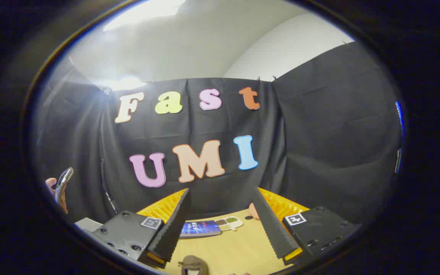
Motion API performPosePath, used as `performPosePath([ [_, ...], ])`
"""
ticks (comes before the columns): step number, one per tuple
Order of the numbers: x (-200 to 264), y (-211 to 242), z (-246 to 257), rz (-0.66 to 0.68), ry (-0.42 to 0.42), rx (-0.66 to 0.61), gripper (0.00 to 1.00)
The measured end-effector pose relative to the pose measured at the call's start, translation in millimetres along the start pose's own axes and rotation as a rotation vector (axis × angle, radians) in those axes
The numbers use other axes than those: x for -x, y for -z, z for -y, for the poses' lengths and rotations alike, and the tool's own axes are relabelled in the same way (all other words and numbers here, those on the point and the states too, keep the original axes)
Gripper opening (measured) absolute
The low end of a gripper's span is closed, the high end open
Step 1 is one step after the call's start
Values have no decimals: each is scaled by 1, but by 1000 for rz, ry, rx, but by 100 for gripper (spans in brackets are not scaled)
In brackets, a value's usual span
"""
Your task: Open the storage box then place both shoes into the box .Put the left shoe in first, then the right shoe, with the right side of both shoes facing outward in a uniform manner.
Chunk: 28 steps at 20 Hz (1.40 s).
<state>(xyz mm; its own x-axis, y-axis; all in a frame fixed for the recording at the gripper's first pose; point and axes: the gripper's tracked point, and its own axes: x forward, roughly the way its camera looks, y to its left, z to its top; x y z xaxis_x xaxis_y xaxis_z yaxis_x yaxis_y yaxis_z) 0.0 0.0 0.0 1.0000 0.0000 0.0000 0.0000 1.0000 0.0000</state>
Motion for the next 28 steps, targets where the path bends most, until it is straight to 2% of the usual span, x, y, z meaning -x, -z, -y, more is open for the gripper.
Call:
performPosePath([
  [9, -11, 15, -16, -55, -82, -46, 100],
  [17, -18, 14, -11, -69, -93, -72, 100],
  [28, -4, 11, -11, -64, -96, -75, 100],
])
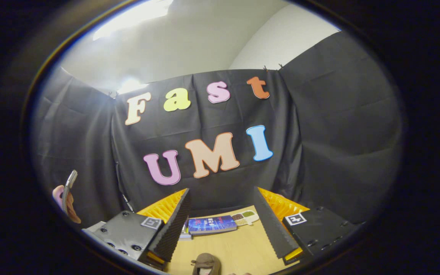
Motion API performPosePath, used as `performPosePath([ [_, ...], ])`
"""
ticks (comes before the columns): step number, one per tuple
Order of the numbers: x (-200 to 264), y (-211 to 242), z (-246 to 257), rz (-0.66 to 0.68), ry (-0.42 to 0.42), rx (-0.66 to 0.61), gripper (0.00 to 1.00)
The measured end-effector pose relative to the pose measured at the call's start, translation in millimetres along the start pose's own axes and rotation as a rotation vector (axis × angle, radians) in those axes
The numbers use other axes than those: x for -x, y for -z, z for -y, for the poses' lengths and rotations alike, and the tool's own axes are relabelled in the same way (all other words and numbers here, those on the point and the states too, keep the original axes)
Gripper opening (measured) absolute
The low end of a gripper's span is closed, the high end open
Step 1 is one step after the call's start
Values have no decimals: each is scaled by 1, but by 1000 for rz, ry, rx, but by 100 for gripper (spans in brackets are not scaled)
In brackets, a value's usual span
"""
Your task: Open the storage box then place both shoes into the box .Put the left shoe in first, then the right shoe, with the right side of both shoes facing outward in a uniform manner.
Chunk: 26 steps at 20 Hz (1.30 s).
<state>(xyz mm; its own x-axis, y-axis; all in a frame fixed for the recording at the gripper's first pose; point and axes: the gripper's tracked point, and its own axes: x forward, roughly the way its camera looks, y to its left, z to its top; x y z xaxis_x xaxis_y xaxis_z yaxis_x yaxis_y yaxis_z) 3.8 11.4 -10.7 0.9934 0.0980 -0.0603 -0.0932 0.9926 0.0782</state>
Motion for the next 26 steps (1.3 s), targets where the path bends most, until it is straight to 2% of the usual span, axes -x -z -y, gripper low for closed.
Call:
performPosePath([
  [12, 11, -3, -4, -4, -19, -35, 100],
  [18, 13, 6, -16, -18, -41, -14, 100],
  [23, 14, 32, -61, -76, -127, -44, 100],
  [26, 17, 68, -101, -148, -204, -90, 100],
])
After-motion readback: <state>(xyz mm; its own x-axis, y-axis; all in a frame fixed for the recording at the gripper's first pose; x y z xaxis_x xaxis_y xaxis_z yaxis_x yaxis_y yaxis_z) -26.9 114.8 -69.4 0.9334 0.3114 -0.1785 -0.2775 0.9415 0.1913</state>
